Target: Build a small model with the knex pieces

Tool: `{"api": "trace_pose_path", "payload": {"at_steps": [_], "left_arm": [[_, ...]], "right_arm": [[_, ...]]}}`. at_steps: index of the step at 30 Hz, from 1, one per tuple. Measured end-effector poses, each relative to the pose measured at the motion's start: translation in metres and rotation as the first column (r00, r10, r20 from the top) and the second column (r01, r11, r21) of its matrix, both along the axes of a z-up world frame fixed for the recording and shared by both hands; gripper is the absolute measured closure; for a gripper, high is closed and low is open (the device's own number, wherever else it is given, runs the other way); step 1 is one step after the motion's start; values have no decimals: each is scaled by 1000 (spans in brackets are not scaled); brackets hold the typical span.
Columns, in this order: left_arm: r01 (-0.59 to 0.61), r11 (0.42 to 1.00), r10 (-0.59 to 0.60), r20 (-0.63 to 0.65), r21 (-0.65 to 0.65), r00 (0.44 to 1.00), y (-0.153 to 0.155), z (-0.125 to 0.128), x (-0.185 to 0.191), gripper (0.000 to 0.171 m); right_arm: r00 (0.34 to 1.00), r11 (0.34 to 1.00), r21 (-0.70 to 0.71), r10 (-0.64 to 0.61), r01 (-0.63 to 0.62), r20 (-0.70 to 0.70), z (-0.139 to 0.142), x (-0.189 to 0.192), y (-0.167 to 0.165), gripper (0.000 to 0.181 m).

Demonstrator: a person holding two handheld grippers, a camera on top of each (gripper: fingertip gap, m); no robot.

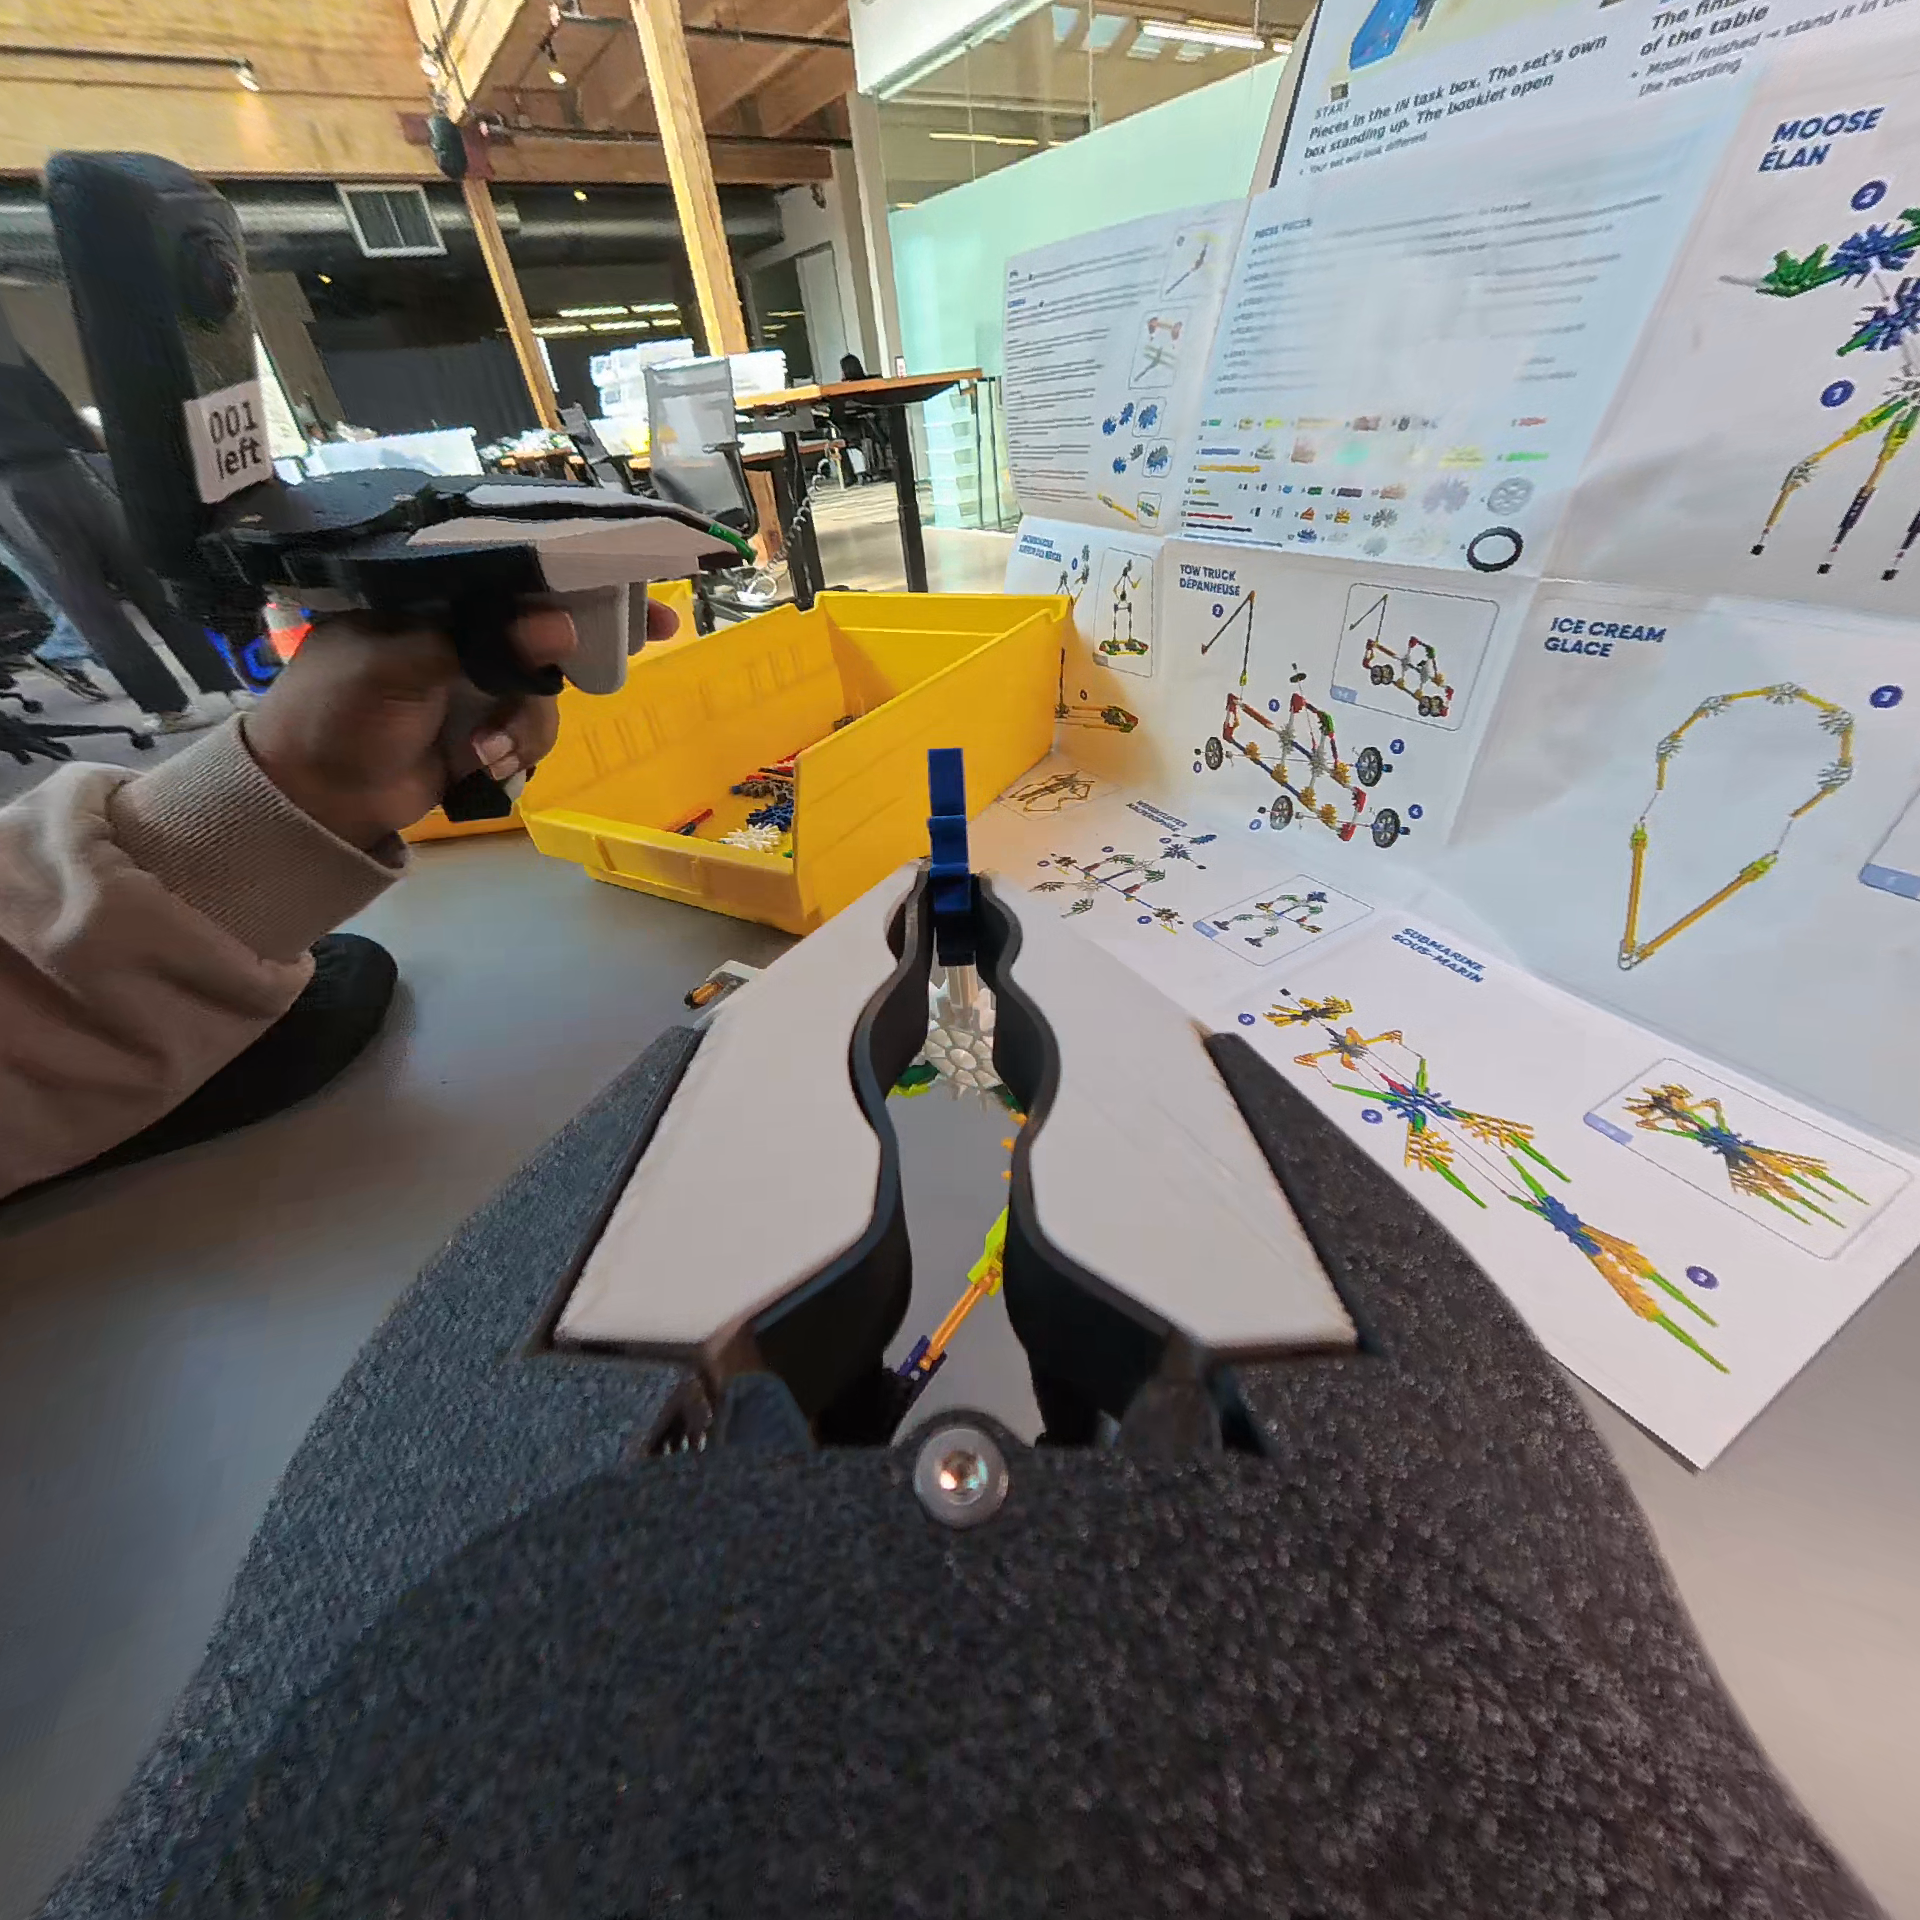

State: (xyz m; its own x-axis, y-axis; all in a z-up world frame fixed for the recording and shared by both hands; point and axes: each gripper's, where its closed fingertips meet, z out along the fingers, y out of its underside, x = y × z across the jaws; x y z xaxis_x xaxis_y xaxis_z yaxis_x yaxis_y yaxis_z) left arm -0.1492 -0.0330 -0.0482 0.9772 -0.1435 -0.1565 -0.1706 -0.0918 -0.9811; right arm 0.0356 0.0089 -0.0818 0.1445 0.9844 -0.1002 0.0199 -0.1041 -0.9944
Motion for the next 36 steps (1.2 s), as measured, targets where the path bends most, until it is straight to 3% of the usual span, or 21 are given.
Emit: {"api": "trace_pose_path", "payload": {"at_steps": [6, 11, 14, 18, 20, 23, 25, 27, 31, 34, 36], "left_arm": [[-264, 960, 262, -29, -93, 965, -35, -14, -102, 166], [-265, 923, 273, -10, -279, 962, -38, -57, -113, 165], [-233, 921, 240, -16, -311, 971, -29, -69, -101, 153], [-19, 974, 50, 130, -226, 990, -14, -57, -49, 143], [169, 969, -119, 259, -180, 959, -11, -53, -7, 143], [488, 867, -397, 461, -95, 794, -16, -44, 70, 140], [622, 780, -497, 543, -61, 677, -21, -43, 113, 134], [687, 722, -538, 561, -80, 630, -22, -50, 148, 131], [696, 704, -564, 484, -141, 669, -18, -65, 186, 134], [637, 749, -535, 400, -183, 744, -10, -75, 189, 159], [626, 755, -534, 371, -196, 760, -10, -78, 187, 162]], "right_arm": [[998, 998, -1, 60, -60, 11, -8, -3, -6, 176], [996, 996, -18, 83, -82, 26, -16, -8, -8, 176], [993, 993, -29, 114, -113, 18, -18, -9, -13, 176], [984, 982, -60, 179, -180, -20, -14, -11, -23, 176], [976, 972, -92, 212, -216, -50, -11, -11, -28, 176], [965, 956, -148, 242, -254, -97, -8, -12, -32, 176], [960, 946, -178, 254, -272, -118, -7, -13, -34, 177], [954, 936, -199, 269, -291, -130, -6, -16, -39, 177], [952, 935, -184, 290, -304, -99, -10, -22, -50, 176], [953, 928, -218, 291, -302, -80, -14, -25, -53, 176], [951, 901, -304, 298, -309, -83, -18, -26, -51, 176]]}}
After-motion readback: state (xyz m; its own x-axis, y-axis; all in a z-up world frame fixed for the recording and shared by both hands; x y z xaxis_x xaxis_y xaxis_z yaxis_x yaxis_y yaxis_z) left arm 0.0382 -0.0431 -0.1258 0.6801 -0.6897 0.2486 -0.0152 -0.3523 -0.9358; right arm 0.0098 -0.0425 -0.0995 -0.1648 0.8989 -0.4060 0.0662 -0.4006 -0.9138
